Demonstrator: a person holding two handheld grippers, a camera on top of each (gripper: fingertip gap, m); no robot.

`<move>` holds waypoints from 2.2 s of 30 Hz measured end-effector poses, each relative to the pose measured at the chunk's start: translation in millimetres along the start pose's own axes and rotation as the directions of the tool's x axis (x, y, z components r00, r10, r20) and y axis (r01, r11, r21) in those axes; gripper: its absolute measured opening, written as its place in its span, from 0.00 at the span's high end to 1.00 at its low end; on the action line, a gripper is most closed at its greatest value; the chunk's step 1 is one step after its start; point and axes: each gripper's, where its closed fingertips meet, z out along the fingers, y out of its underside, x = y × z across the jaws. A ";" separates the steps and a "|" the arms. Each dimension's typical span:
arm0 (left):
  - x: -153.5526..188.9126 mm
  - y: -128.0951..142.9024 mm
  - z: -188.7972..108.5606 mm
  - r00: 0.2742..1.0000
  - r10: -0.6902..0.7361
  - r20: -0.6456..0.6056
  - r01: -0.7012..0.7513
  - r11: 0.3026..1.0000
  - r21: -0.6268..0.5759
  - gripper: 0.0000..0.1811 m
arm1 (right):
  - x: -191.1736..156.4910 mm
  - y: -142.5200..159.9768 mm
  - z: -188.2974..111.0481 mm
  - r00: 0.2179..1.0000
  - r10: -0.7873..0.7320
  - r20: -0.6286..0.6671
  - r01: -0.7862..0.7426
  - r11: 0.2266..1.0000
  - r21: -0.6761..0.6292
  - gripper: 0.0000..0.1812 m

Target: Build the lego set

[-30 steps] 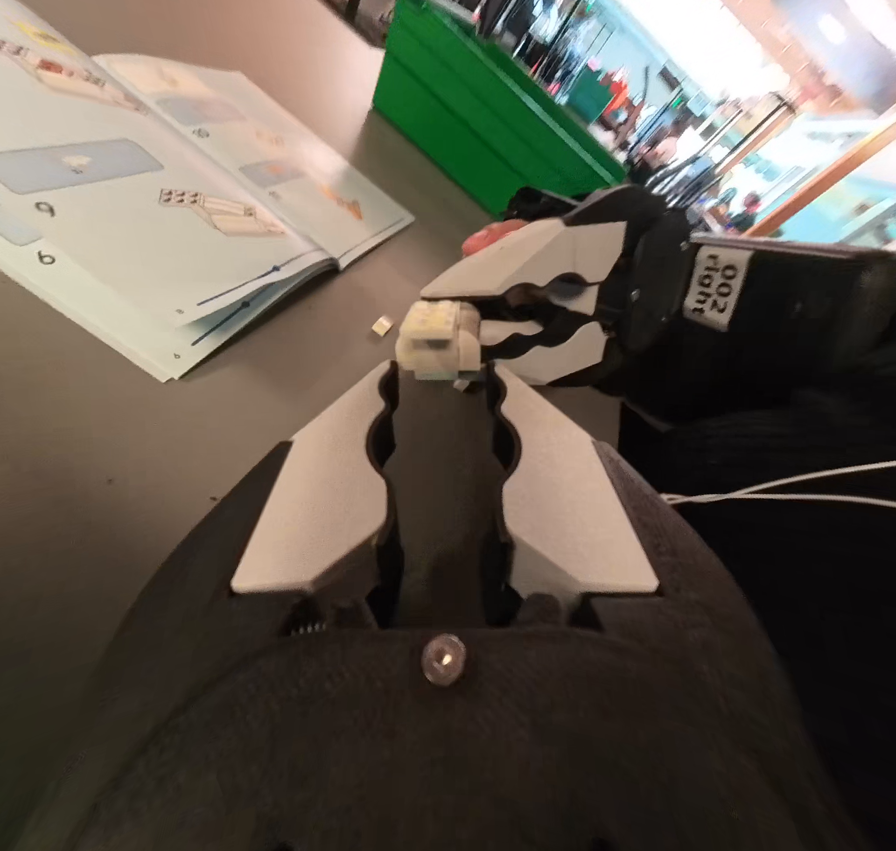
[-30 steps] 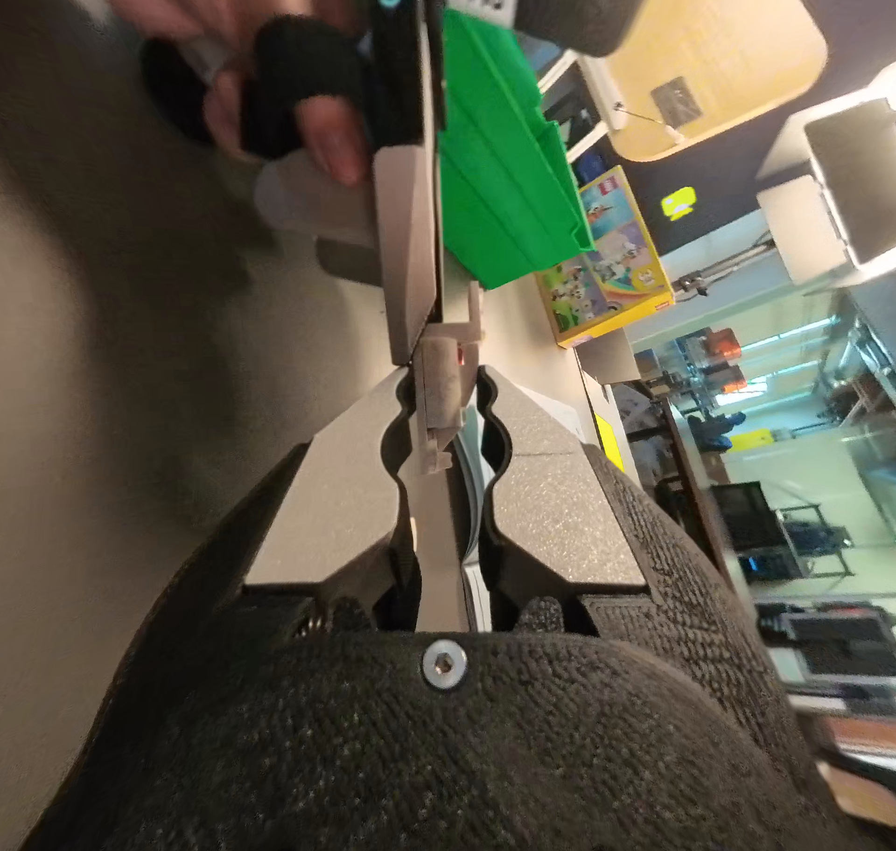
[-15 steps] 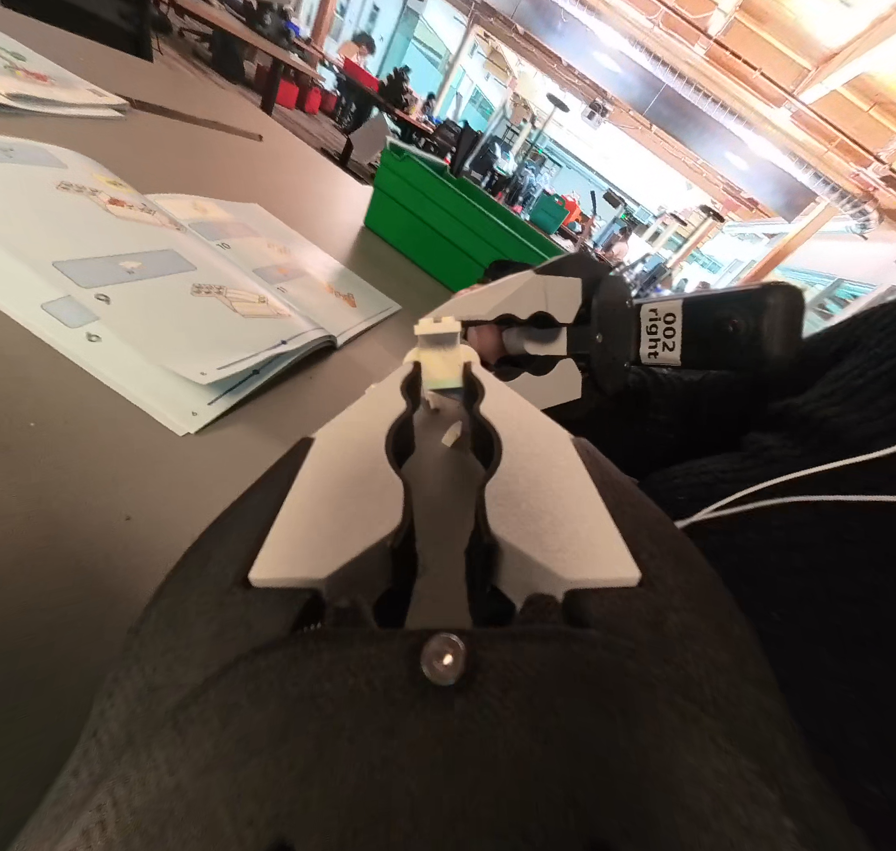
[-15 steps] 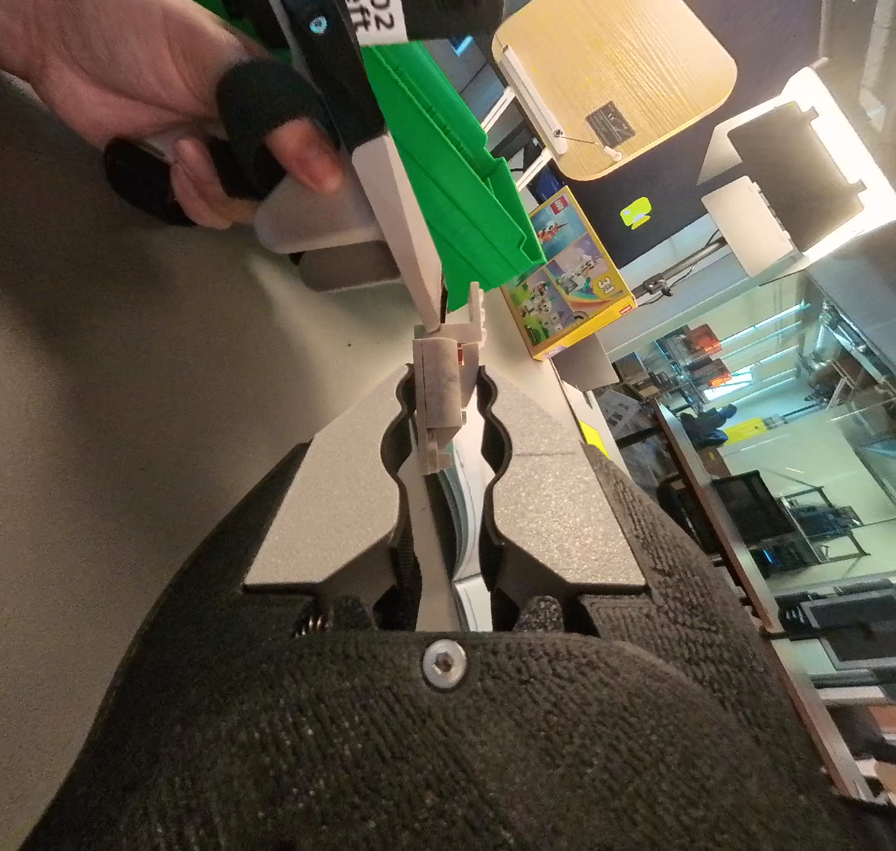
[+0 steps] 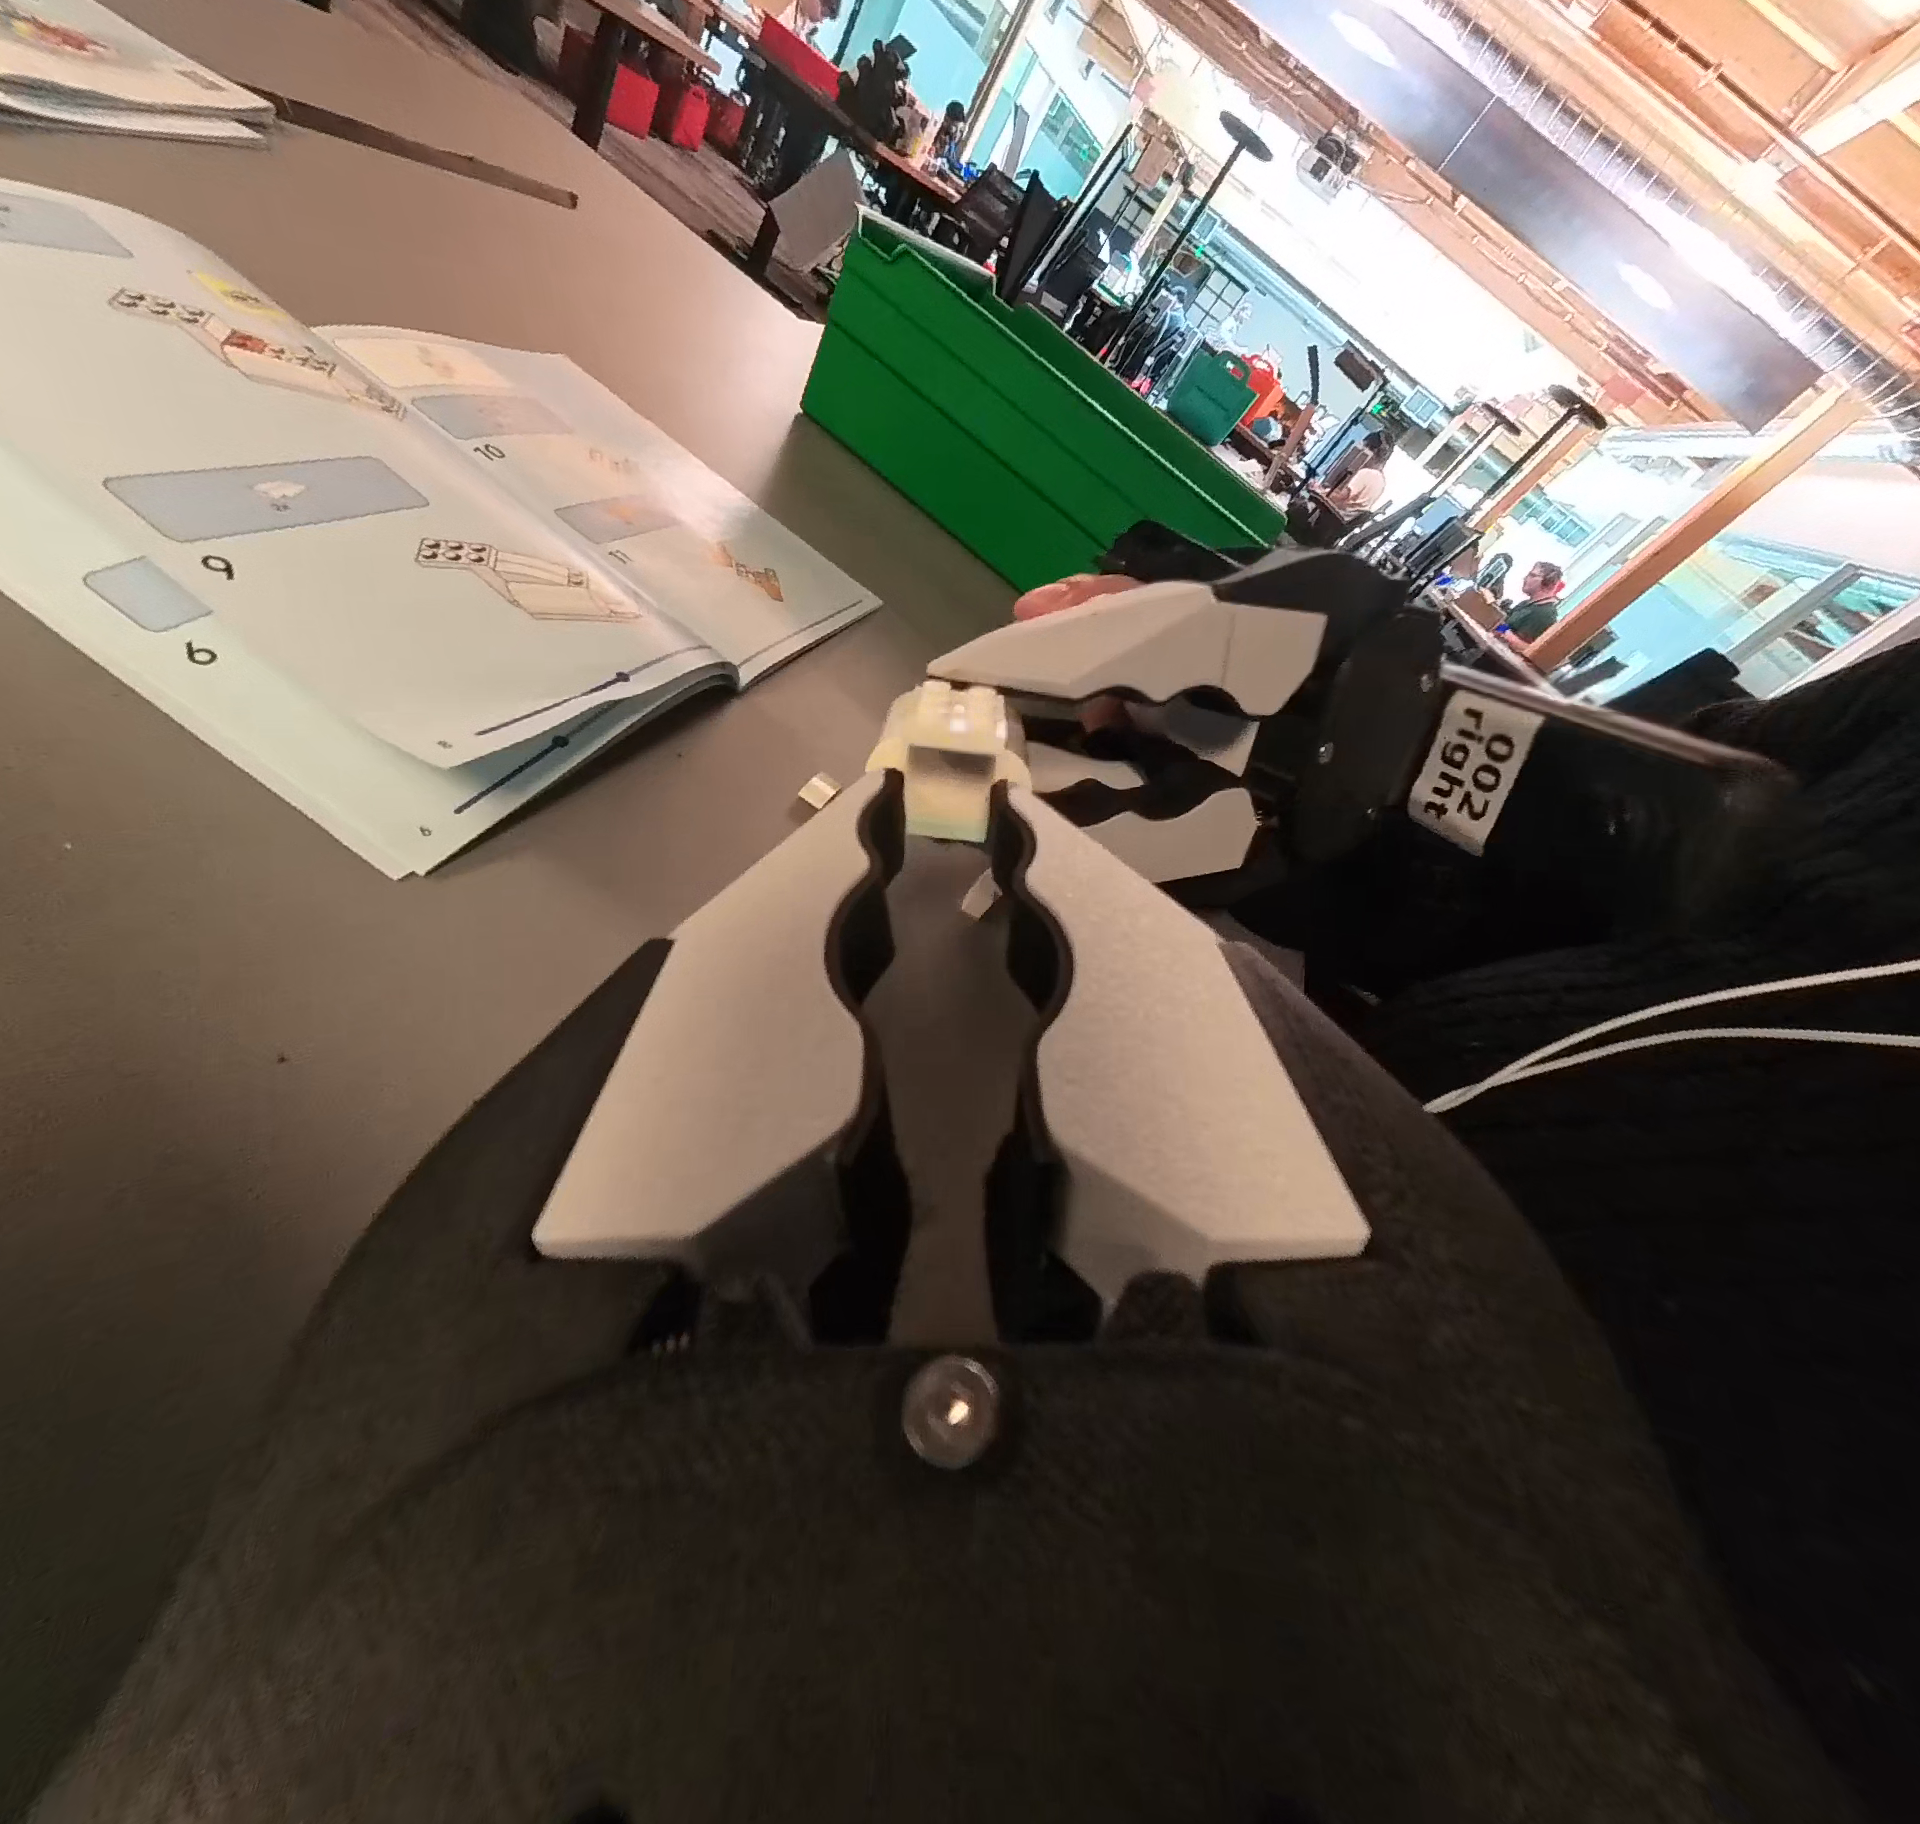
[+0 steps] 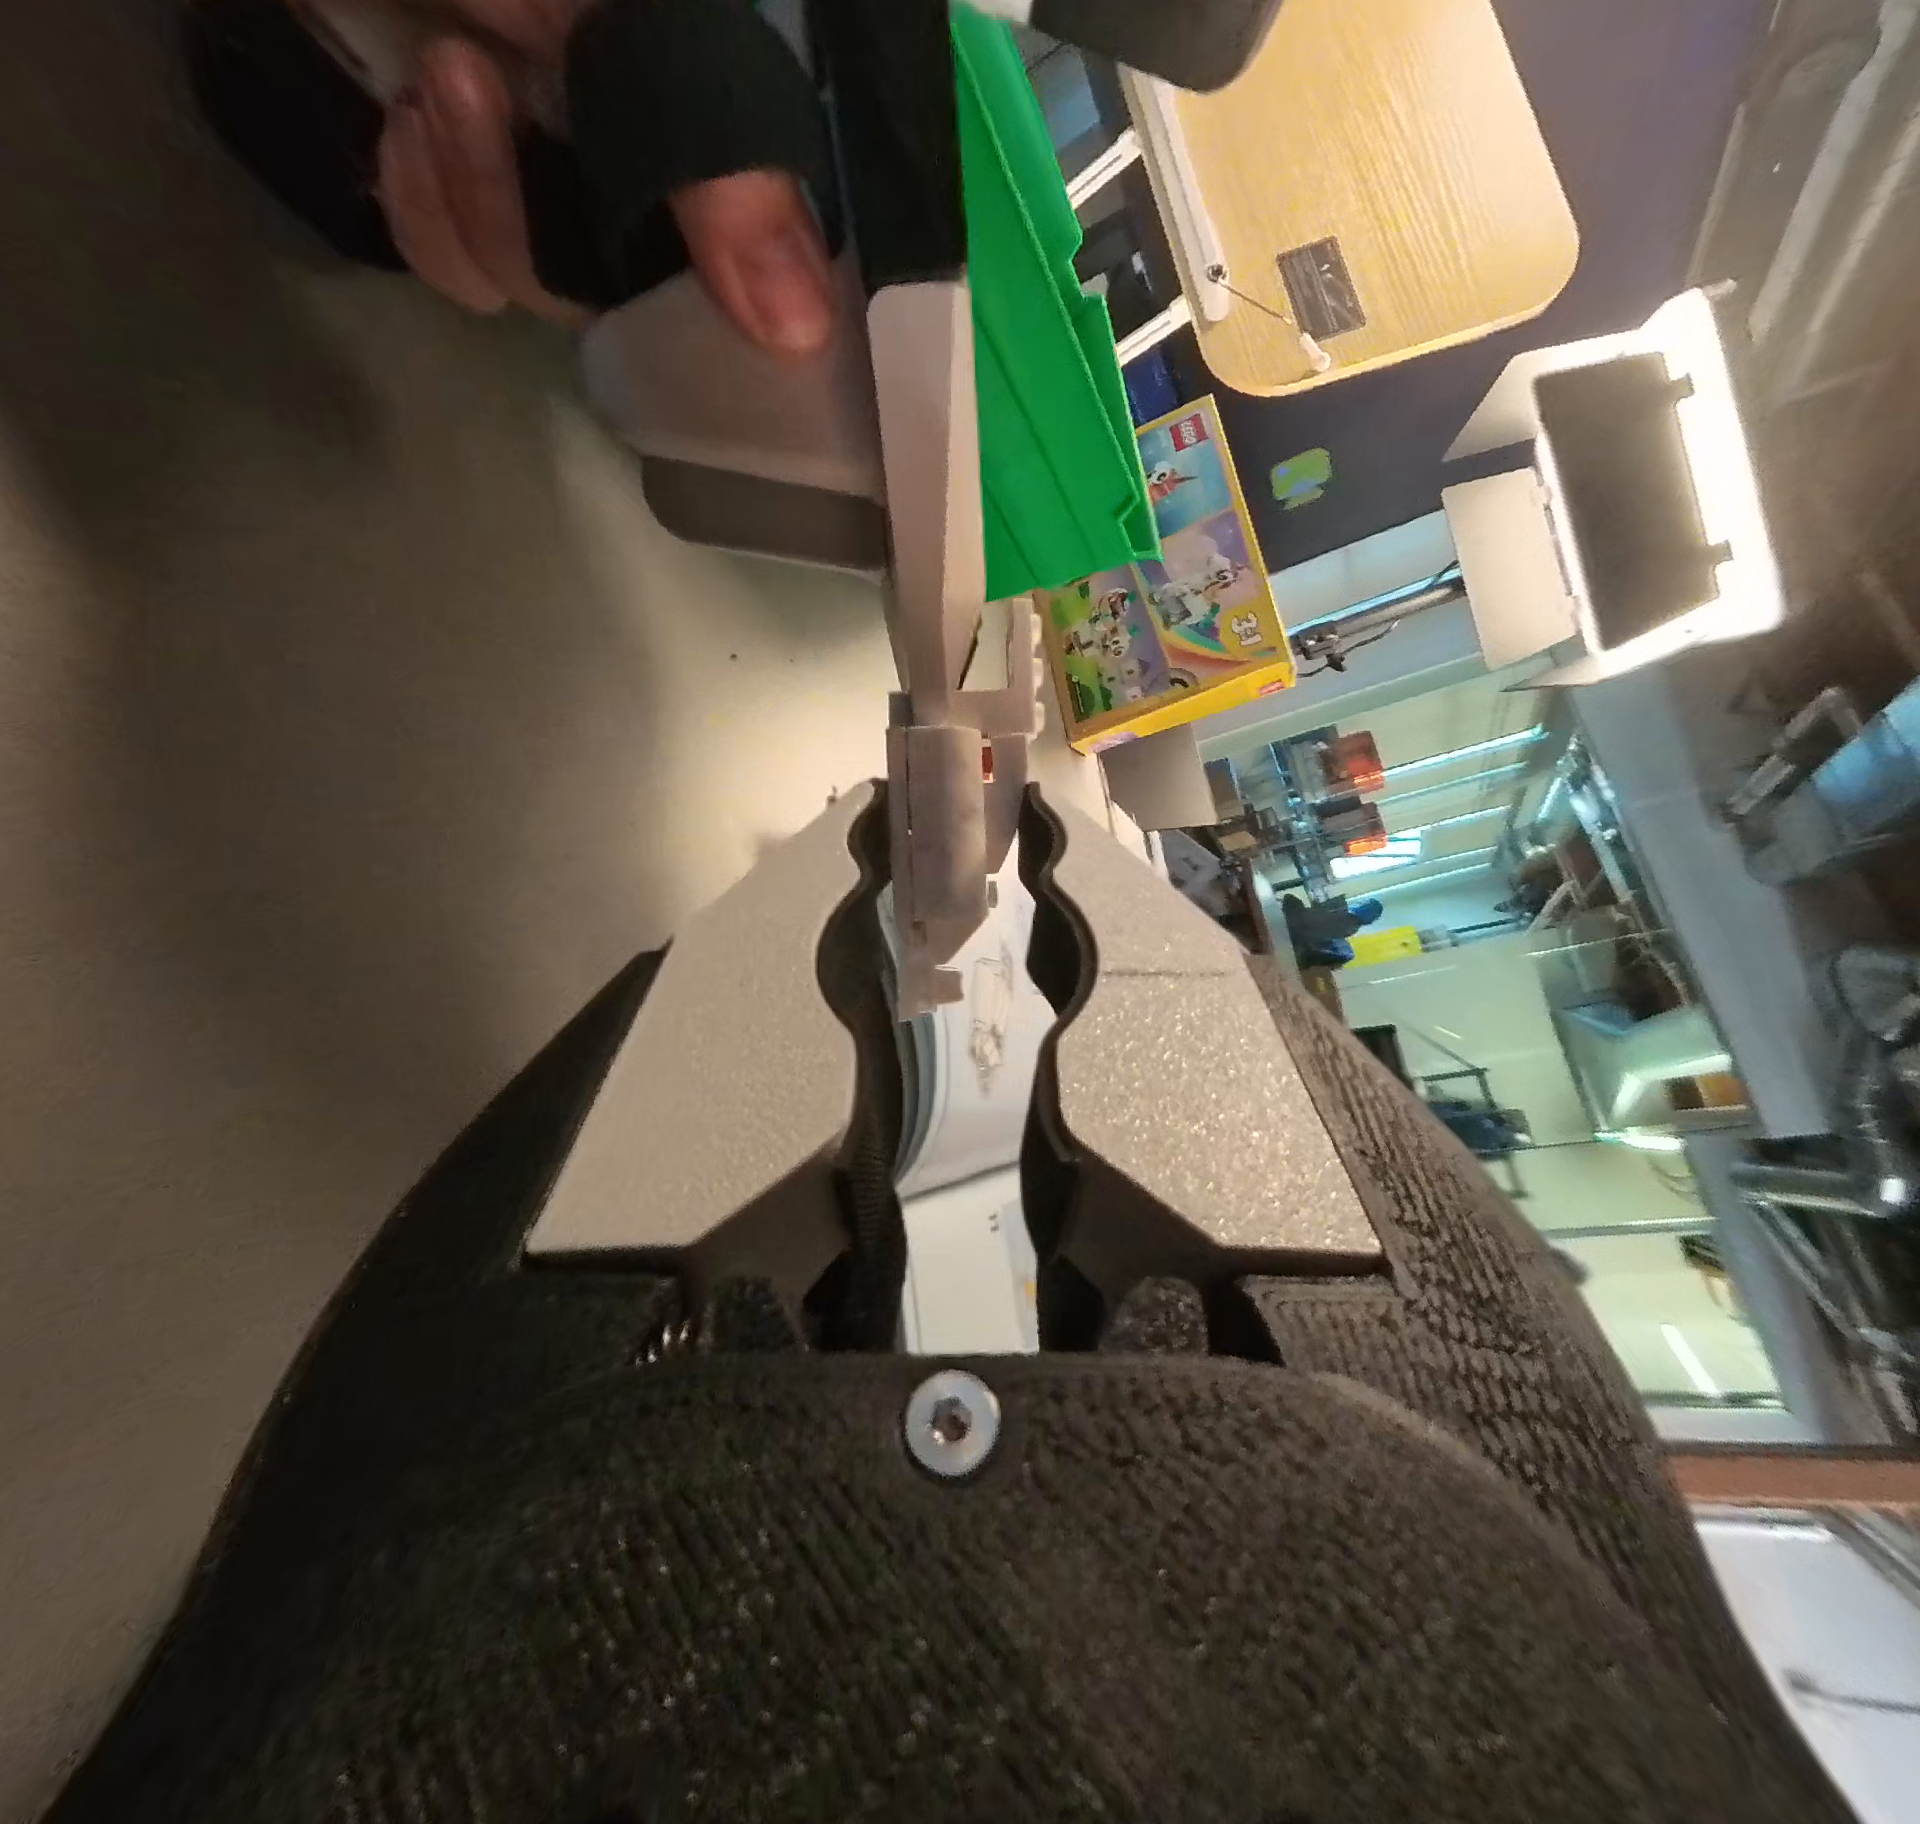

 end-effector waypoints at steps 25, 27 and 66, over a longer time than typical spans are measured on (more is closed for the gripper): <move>-1.0 2.8 2.4 0.999 0.047 0.022 -0.047 0.998 -0.030 0.92 | -0.3 3.0 1.4 0.993 -0.102 -0.064 0.099 0.994 -0.050 0.87; -1.0 3.5 2.9 0.999 0.050 0.022 -0.049 0.998 -0.035 0.92 | -0.1 2.8 0.4 0.987 -0.142 -0.076 0.138 0.989 -0.054 0.87; 9.4 3.2 5.1 0.997 0.058 -0.060 -0.060 0.998 -0.031 0.81 | 3.3 -14.6 1.1 0.991 -0.065 -0.119 0.072 0.996 0.051 0.87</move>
